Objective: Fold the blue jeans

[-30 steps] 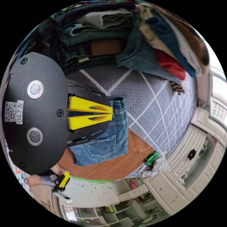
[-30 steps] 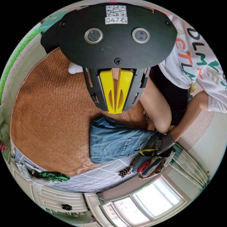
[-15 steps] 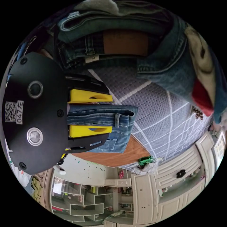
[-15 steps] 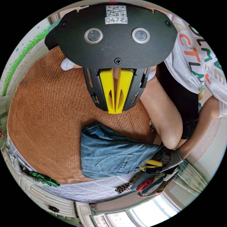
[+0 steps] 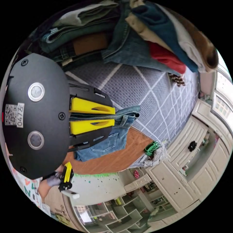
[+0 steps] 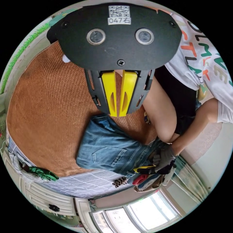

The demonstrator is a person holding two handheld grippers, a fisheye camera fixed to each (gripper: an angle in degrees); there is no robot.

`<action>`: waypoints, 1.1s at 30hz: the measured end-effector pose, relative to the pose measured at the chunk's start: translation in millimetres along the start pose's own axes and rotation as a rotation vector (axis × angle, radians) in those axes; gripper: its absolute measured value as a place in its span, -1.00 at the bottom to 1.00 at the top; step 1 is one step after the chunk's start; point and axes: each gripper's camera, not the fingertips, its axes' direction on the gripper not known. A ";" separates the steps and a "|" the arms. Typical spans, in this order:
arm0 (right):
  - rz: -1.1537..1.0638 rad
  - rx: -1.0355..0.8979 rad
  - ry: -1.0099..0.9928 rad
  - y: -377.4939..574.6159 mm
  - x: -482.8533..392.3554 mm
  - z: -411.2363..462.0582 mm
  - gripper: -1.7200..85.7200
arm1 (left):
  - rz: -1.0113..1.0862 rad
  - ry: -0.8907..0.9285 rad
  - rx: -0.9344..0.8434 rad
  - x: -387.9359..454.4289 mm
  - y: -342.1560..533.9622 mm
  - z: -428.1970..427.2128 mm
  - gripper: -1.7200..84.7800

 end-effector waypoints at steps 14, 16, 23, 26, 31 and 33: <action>-0.580 -0.010 0.138 -125.6 -187.9 78.5 -0.85 | -0.314 0.081 0.055 -98.9 72.4 -48.4 -0.79; -0.623 -0.054 0.157 -133.1 -201.0 100.1 -0.85 | -0.307 0.064 0.034 -96.4 72.6 -43.0 -0.80; -0.762 -0.100 0.311 -125.8 -212.6 128.5 -0.94 | -0.317 0.102 0.000 -104.2 76.7 -28.6 -0.81; -0.605 0.027 0.266 -133.2 -168.0 71.9 -0.95 | -0.329 0.104 0.023 -106.6 79.9 -35.0 -0.81; -0.101 0.269 0.186 -102.0 -3.0 -50.8 -0.96 | -0.355 0.120 0.038 -107.9 83.5 -39.5 -0.81; 0.096 0.353 0.175 -61.5 65.6 -88.6 -0.96 | -0.345 0.133 0.018 -102.0 79.9 -34.9 -0.81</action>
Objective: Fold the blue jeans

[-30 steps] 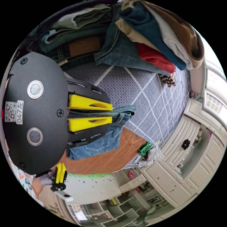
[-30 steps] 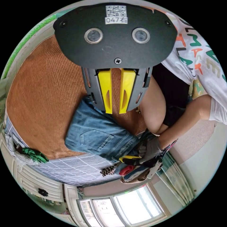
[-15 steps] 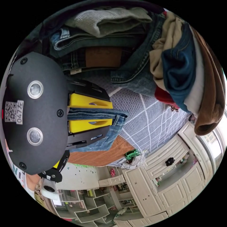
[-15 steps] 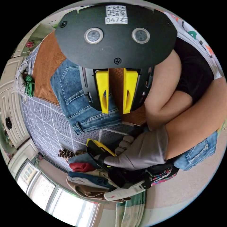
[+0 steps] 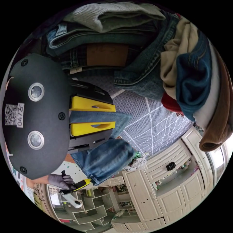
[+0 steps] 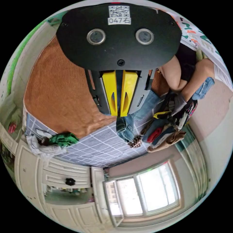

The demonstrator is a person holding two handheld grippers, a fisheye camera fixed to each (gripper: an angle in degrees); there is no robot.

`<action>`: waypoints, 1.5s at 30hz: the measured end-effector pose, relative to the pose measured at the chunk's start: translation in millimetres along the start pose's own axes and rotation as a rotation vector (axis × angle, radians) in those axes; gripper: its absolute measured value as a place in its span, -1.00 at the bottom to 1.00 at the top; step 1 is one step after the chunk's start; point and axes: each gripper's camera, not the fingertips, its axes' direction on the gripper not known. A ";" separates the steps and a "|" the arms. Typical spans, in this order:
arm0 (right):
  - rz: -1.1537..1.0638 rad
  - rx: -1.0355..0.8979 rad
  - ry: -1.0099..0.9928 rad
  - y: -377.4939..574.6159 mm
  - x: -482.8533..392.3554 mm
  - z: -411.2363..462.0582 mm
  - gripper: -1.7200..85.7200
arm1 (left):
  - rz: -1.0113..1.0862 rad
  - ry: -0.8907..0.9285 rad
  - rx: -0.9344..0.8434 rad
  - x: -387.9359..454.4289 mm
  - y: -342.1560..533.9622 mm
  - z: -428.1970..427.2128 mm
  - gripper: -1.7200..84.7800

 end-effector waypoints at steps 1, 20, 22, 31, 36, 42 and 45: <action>0.108 0.025 0.037 20.7 45.7 -20.1 -0.96 | 0.005 0.001 -0.008 2.7 -0.8 2.0 -0.81; 0.820 -0.112 0.208 243.0 307.2 -64.8 -0.77 | -0.001 -0.194 -0.221 64.6 -27.0 54.5 -0.70; 0.867 -0.119 0.193 248.6 319.0 -55.0 -0.76 | 0.004 -0.196 -0.222 71.8 -29.7 54.8 -0.71; 0.978 -0.083 0.106 253.3 358.7 -23.9 -0.90 | 0.095 -0.146 -0.256 122.4 -45.4 67.1 -0.85; 0.816 -0.179 0.181 218.6 361.7 -6.3 -0.96 | 0.222 -0.230 -0.257 178.8 -51.4 71.8 -0.97; 0.523 -0.270 0.380 144.8 368.1 26.1 -0.97 | 0.417 -0.342 -0.260 271.6 -48.2 93.2 -0.98; 0.591 -0.230 0.405 135.0 395.7 30.8 -0.97 | 0.508 -0.365 -0.275 329.1 -59.3 119.2 -0.98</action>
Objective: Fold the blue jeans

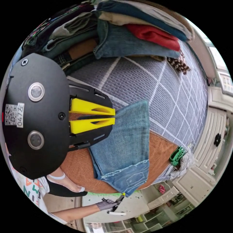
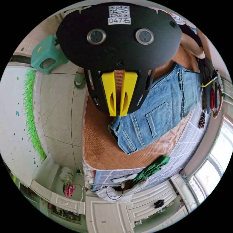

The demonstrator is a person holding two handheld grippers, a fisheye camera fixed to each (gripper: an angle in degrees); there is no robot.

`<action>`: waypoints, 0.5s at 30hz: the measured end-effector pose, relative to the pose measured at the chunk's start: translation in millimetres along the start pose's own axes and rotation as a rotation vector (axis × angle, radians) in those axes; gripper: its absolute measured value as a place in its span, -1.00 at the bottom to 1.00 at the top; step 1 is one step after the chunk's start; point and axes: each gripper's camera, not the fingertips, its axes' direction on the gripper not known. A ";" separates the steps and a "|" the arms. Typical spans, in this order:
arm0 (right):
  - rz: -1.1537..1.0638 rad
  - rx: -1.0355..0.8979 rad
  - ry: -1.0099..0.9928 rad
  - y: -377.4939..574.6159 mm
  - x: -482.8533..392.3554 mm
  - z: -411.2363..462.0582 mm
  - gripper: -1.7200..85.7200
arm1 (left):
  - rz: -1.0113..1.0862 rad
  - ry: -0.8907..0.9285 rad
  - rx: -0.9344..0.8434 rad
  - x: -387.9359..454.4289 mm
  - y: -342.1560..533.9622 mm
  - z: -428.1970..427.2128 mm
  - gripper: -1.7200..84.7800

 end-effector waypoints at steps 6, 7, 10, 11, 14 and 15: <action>0.395 0.055 -0.141 -1.0 93.9 21.5 -0.97 | 0.106 0.032 -0.008 81.0 -105.0 22.4 -0.98; 0.425 0.080 -0.142 1.3 104.7 21.1 -0.96 | 0.109 0.036 -0.009 87.5 -113.2 27.2 -0.98; 0.363 0.066 -0.136 -0.8 113.7 23.7 -0.92 | 0.103 -0.001 -0.041 112.4 -146.2 57.2 -0.97; 0.350 0.039 -0.145 1.4 116.4 23.6 -0.87 | 0.097 -0.044 -0.060 118.1 -154.7 69.3 -0.96; 0.330 0.102 -0.198 26.0 108.0 1.8 -0.83 | 0.071 -0.077 -0.091 115.4 -158.0 82.0 -0.89; 0.309 0.126 -0.222 32.7 101.8 -4.5 -0.83 | 0.067 -0.047 -0.073 108.7 -151.7 73.2 -0.85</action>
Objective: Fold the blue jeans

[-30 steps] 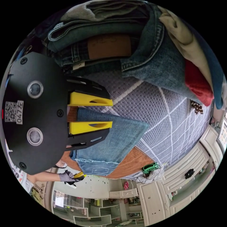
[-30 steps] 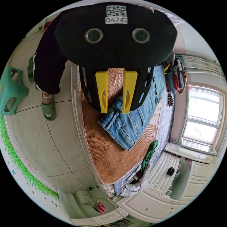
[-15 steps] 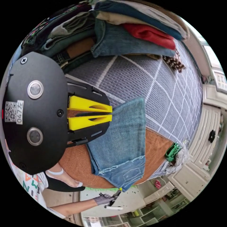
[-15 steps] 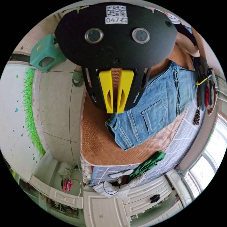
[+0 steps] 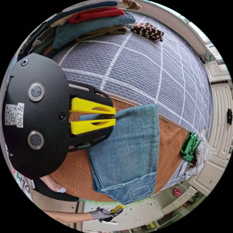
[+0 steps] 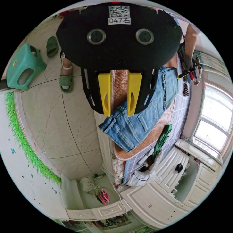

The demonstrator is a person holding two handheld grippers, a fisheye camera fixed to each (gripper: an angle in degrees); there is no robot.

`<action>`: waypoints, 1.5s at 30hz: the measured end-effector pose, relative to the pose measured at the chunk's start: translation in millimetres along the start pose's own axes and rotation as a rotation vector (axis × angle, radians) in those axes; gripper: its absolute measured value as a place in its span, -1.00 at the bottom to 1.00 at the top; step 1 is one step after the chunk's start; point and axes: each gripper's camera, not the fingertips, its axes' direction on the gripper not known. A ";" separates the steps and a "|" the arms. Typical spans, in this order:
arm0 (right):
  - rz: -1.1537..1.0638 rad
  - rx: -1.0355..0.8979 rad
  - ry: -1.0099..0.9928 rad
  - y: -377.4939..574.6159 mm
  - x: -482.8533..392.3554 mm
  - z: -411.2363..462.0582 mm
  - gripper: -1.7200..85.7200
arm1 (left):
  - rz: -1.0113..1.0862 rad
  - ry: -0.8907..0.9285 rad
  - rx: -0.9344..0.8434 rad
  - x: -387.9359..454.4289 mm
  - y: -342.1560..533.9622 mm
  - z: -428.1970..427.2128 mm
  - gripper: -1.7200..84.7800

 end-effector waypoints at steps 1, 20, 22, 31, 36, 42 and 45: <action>-0.046 0.012 -0.053 16.4 -14.2 -8.8 -0.83 | 0.001 0.023 0.005 -4.0 4.7 -5.0 -0.82; -0.550 -0.282 0.052 188.3 -325.4 114.2 -0.90 | -0.249 0.263 0.229 -236.7 235.4 -75.8 -0.97; -0.555 -0.286 0.055 195.3 -342.8 115.0 -0.96 | -0.280 0.294 0.248 -247.4 241.9 -70.6 -0.98; -0.666 -0.141 -0.163 209.4 -499.0 86.3 -0.99 | -0.496 0.396 0.302 -305.8 305.7 -47.8 -0.98; -0.829 -0.223 -0.382 250.1 -642.9 121.8 -0.99 | -0.596 0.313 0.391 -328.7 357.1 -57.2 -0.98; -0.973 -0.439 -0.574 348.6 -770.2 200.4 -0.99 | -0.813 0.202 0.539 -348.4 441.1 -69.0 -0.98; -0.977 -0.619 -0.581 394.0 -789.8 246.0 -0.99 | -0.870 0.225 0.565 -355.0 468.9 -61.7 -0.98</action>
